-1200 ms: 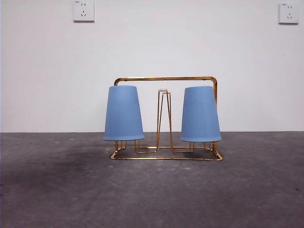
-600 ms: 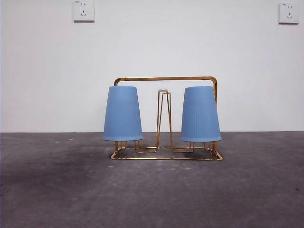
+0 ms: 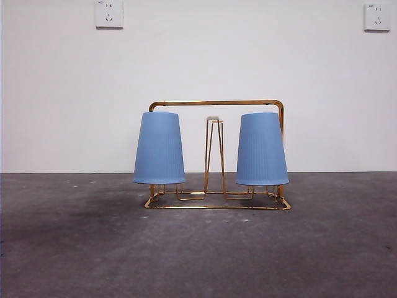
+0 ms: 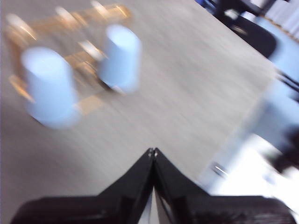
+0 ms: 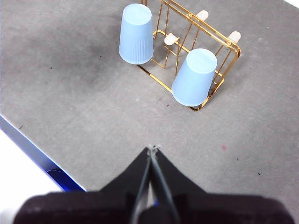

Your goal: Pick up cup 1,put cup 1 in the cup rack,pick up cup 2,put cup 2 in the cup rack

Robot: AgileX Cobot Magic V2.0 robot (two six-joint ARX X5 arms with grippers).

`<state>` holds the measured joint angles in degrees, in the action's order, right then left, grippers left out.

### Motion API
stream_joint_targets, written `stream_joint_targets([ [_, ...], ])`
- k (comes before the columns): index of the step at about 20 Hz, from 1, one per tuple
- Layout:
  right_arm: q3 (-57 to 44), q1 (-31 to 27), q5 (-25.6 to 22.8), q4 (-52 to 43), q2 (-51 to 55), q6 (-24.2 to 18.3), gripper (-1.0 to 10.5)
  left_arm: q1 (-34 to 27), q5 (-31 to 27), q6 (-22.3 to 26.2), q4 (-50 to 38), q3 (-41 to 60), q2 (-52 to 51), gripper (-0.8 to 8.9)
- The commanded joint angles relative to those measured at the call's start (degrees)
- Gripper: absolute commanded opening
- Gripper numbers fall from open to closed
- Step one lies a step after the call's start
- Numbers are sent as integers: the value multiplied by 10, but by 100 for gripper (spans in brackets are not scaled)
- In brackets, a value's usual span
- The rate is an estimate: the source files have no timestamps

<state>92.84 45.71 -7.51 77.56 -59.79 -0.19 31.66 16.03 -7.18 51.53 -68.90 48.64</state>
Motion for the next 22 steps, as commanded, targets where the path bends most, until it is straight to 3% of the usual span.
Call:
stream_joint_targets([
  [1,-2,0,0,13,-1,6,2,0,-72,69,-72,1,-3,-3],
  [4,-2,0,0,13,-1,6,2,-32,-85,166,-168,2,-17,-3],
  [7,-2,0,0,13,-1,6,2,-134,-79,233,-215,7,-44,-3],
  [10,-2,0,0,13,-1,6,2,-229,-40,242,-257,70,-104,-3],
  [12,-2,0,0,13,-1,6,2,-271,-77,250,-327,162,-164,-3],
  [13,-2,0,0,13,-1,6,2,-284,-103,250,-363,211,-191,-3],
  [16,-2,0,0,13,-1,6,2,-308,-106,229,-439,351,-267,-3],
  [22,-2,0,0,13,-1,6,2,-326,-120,176,-455,557,-380,-3],
])
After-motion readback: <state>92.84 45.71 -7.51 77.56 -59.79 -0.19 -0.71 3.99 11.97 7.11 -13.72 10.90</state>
